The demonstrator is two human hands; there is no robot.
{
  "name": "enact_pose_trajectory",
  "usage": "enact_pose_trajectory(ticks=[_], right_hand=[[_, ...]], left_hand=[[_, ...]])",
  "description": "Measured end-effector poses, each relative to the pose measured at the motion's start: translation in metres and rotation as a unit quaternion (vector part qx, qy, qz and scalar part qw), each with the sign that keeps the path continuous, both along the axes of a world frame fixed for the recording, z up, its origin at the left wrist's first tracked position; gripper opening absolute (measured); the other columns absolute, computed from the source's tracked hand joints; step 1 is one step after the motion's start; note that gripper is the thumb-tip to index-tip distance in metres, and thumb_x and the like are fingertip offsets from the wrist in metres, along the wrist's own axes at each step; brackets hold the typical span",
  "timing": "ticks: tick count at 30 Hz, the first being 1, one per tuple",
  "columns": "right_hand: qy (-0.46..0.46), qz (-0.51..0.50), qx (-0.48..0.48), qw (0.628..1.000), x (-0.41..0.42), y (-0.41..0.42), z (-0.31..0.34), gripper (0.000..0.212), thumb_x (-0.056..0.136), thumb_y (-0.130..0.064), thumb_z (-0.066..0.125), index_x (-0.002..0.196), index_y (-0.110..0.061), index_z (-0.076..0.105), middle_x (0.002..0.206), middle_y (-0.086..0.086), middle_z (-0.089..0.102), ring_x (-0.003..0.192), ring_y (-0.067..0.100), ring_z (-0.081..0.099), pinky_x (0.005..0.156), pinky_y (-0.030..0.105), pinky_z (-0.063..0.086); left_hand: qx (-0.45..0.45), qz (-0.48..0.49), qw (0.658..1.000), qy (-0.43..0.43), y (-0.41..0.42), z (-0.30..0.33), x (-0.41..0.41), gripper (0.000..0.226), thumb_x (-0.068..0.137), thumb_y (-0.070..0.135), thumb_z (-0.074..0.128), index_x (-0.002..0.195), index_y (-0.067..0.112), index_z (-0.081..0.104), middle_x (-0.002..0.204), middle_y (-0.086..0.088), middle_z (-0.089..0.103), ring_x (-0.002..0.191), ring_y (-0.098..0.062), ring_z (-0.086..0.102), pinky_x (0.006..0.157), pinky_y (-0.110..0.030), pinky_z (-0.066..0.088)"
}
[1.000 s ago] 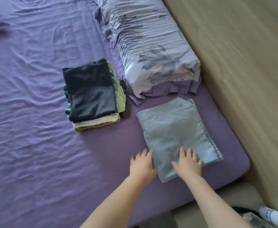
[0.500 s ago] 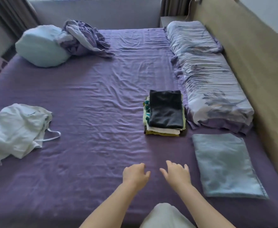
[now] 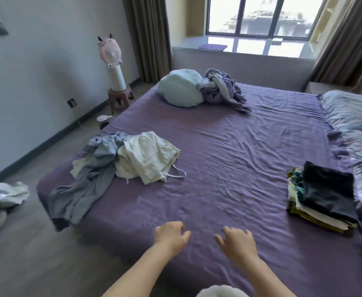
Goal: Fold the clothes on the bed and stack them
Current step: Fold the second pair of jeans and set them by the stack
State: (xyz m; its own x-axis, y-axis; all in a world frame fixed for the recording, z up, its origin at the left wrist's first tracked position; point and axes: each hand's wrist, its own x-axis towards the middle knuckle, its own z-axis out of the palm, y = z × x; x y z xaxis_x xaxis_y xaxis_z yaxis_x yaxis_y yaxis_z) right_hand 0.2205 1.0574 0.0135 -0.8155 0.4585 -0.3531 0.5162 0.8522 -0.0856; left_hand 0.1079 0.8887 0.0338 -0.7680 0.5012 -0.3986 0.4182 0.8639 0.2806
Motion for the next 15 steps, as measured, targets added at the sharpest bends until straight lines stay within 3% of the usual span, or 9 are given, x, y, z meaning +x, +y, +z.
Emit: enact_pose_trajectory(ticks=[7,13,15], right_hand=[[0.039,0.064,-0.071,0.995,-0.076,-0.104,0.015,0.042,0.094,-0.058,0.035,0.113,-0.028,0.057,0.121,-0.006,0.062,0.119,0.015,0.053,0.1,0.029,0.031],[0.067,0.135,-0.073,0.986,-0.13,-0.127,0.024,0.035,0.095,-0.058,0.033,0.099,-0.029,0.054,0.112,-0.005,0.064,0.112,0.017,0.057,0.093,0.027,0.033],[0.071,0.141,-0.075,0.985,-0.15,-0.128,0.022,0.039,0.094,-0.059,0.033,0.105,-0.029,0.056,0.113,-0.006,0.064,0.112,0.016,0.057,0.092,0.026,0.034]], left_hand=[[0.005,0.124,0.992,0.01,-0.117,0.012,-0.046,0.041,0.088,0.056,0.046,0.111,0.026,0.063,0.116,0.006,0.066,0.108,-0.017,0.061,0.087,-0.025,0.042],[0.01,0.199,0.98,-0.006,-0.155,0.008,-0.07,0.04,0.087,0.057,0.046,0.111,0.03,0.063,0.116,0.009,0.066,0.109,-0.015,0.06,0.087,-0.025,0.042],[0.01,0.212,0.977,-0.013,-0.159,0.007,-0.081,0.04,0.087,0.057,0.046,0.111,0.029,0.063,0.116,0.009,0.066,0.109,-0.015,0.06,0.088,-0.025,0.042]])
